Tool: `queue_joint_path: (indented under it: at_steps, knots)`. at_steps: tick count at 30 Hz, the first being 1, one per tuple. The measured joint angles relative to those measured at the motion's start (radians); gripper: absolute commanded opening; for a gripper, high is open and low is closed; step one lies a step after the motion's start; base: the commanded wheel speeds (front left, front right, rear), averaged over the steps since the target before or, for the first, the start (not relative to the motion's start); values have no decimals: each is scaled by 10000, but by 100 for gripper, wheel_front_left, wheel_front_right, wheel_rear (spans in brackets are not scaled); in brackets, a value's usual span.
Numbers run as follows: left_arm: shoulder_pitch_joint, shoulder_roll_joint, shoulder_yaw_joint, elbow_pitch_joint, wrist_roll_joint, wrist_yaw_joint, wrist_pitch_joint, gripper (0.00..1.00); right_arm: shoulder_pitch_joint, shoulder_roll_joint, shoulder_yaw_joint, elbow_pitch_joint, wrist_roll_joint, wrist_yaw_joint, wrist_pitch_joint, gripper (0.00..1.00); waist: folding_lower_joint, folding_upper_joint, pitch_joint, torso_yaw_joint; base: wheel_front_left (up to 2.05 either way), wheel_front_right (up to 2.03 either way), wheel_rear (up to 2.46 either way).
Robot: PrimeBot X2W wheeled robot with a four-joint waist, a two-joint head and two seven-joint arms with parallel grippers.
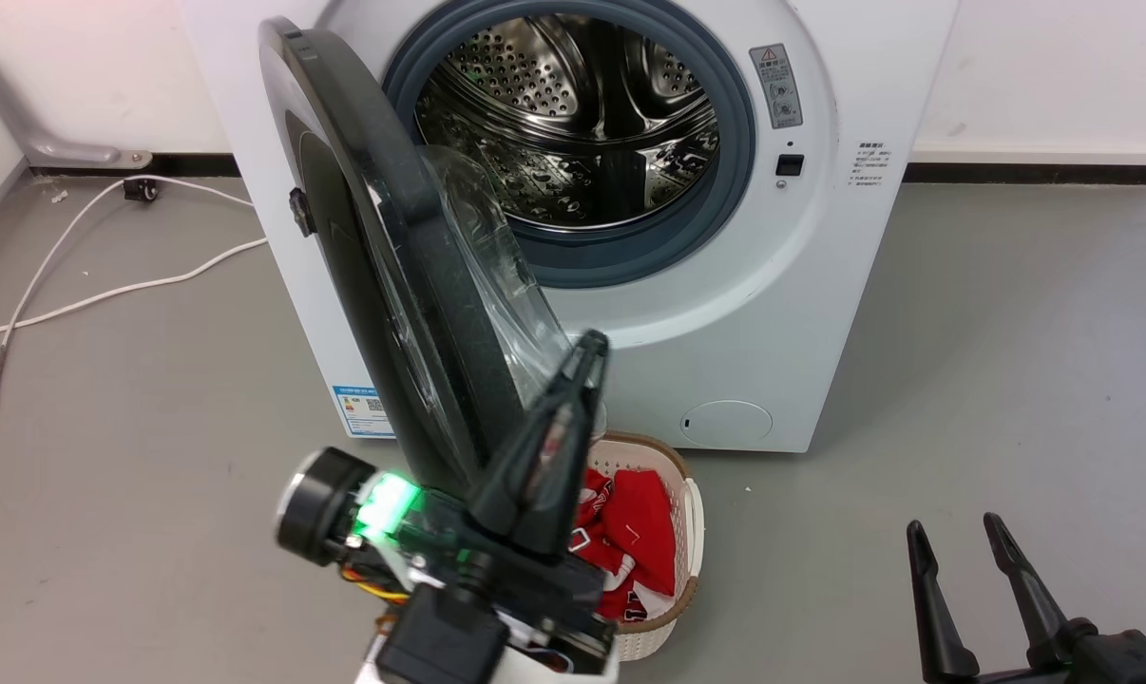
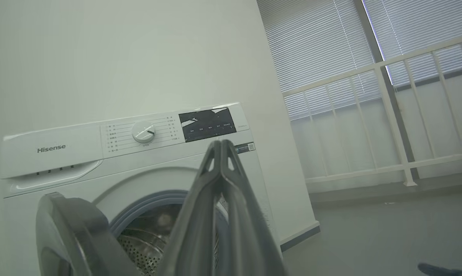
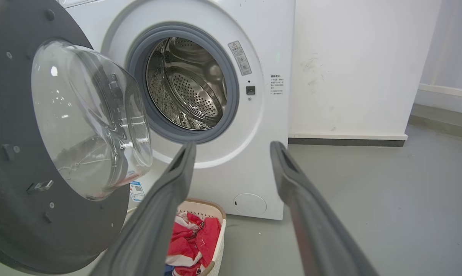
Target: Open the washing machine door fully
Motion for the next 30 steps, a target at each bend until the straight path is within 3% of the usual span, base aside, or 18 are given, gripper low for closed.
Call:
queue_joint_path:
  at_steps: [15, 30]
  knots:
    - [358, 54, -1695, 1269, -244, -144, 0, 0, -32, 0, 61, 79, 29, 0, 0, 100, 0, 0, 151, 71, 0, 0, 0]
    - [766, 270, -1620, 3196, -763, 109, 0, 0, -258, 0, 153, 228, 38, 0, 0, 100, 1, 0, 426, 120, 0, 0, 0]
